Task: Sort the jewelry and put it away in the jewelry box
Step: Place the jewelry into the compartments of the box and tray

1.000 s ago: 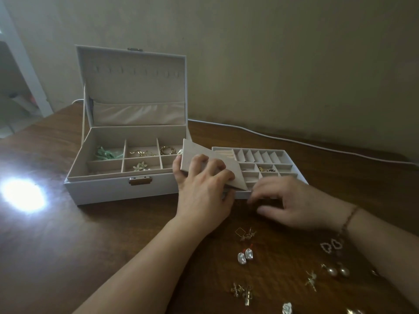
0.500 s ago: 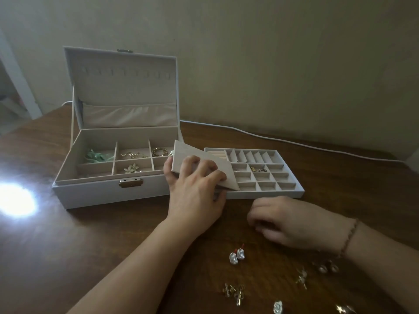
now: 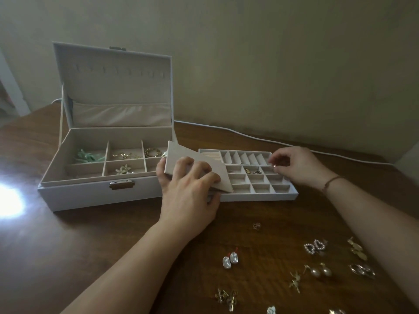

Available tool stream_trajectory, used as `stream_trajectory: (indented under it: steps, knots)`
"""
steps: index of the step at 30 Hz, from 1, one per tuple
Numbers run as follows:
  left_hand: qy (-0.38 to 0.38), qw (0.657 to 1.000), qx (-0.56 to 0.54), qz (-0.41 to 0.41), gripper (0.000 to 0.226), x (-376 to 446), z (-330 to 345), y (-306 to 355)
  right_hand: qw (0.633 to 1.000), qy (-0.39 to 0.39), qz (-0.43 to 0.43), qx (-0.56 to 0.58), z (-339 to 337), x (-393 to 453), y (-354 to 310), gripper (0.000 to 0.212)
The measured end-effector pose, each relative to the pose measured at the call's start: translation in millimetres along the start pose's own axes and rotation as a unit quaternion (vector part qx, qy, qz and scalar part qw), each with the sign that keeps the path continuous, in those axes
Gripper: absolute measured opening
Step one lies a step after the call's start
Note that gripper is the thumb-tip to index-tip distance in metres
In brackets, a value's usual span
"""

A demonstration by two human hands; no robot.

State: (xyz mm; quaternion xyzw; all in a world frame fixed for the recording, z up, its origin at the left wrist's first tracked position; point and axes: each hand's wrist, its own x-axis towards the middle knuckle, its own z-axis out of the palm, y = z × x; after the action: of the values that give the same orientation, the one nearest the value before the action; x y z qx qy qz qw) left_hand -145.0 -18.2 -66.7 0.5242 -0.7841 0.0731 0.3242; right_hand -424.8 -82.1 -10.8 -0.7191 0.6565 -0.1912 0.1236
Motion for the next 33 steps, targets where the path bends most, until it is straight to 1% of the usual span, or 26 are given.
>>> stream_trajectory:
  steps: [3,5,6,7,9,10,11,12,14,16,19,20,21,22,24,25,26,27,30,33]
  knots:
    - [-0.002,1.0,-0.001,-0.004,0.026,0.0,-1.0,1.0,0.999,0.02,0.014,-0.03,5.0,1.6,-0.3,0.027]
    - [-0.003,1.0,-0.002,-0.008,0.025,0.1,-1.5,1.4,0.996,0.053,-0.029,-0.058,1.3,-9.5,-11.6,0.026]
    - [-0.004,1.0,-0.004,-0.008,0.025,0.1,-1.6,1.2,0.995,0.048,-0.068,-0.056,-1.4,-19.4,-19.5,0.025]
    - [-0.005,1.0,-0.007,-0.007,0.025,0.0,-1.6,1.1,0.993,0.014,-0.11,-0.042,-3.8,-31.9,-28.9,0.024]
    - [-0.007,1.0,-0.009,-0.005,0.025,-0.3,-1.6,0.9,0.975,-0.105,-0.195,-0.028,-3.4,-59.3,-47.0,0.018]
    - [-0.008,1.0,-0.008,-0.004,0.026,-0.4,-1.9,1.2,0.96,-0.16,-0.225,-0.046,-0.5,-70.3,-52.1,0.019]
    - [-0.01,1.0,-0.007,-0.005,0.026,-0.2,-2.1,1.7,0.947,-0.195,-0.246,-0.068,3.7,-78.2,-53.9,0.023]
    - [-0.011,1.0,-0.006,-0.007,0.026,-0.2,-2.4,2.2,0.94,-0.21,-0.255,-0.089,8.5,-83.1,-53.0,0.025]
    - [-0.012,1.0,-0.006,-0.01,0.025,-0.5,-2.8,2.7,0.938,-0.214,-0.247,-0.116,15.7,-88.4,-49.8,0.026]
    - [-0.013,1.0,-0.009,-0.009,0.025,-0.6,-3.5,2.3,0.937,-0.217,-0.244,-0.124,18.2,-90.8,-46.5,0.022]
    - [-0.017,1.0,-0.01,-0.008,0.025,-0.4,-3.3,1.4,0.931,-0.245,-0.241,-0.121,14.2,-93.9,-40.1,0.019]
    - [-0.017,1.0,-0.01,-0.007,0.025,-0.4,-3.0,1.2,0.935,-0.239,-0.237,-0.113,10.7,-93.5,-38.0,0.02]
    - [-0.018,1.0,-0.009,-0.006,0.025,-0.5,-2.9,1.1,0.945,-0.211,-0.23,-0.093,6.5,-90.8,-36.1,0.02]
    - [-0.018,1.0,-0.009,-0.005,0.025,-0.5,-2.8,0.8,0.961,-0.159,-0.219,-0.062,1.8,-85.6,-34.6,0.02]
    - [-0.02,1.0,-0.009,-0.006,0.026,-0.1,-3.1,0.8,0.985,-0.028,-0.169,0.007,-7.1,-67.4,-29.7,0.018]
    - [-0.022,1.0,-0.009,-0.007,0.026,0.1,-3.3,1.2,0.991,0.024,-0.131,0.03,-9.4,-55.5,-26.0,0.018]
    - [-0.023,1.0,-0.009,-0.007,0.026,0.3,-3.4,1.5,0.993,0.056,-0.091,0.039,-10.0,-43.3,-21.6,0.017]
    - [-0.024,1.0,-0.009,-0.007,0.026,0.2,-3.5,1.7,0.995,0.067,-0.061,0.039,-8.5,-31.8,-16.5,0.017]
    - [-0.026,1.0,-0.01,-0.01,0.026,0.1,-4.2,2.2,0.998,0.053,-0.002,0.025,-0.3,-10.0,-4.7,0.013]
    - [-0.035,0.999,-0.014,-0.014,0.023,0.8,-5.6,3.2,0.991,0.115,0.042,0.058,-6.7,-9.6,1.0,0.015]
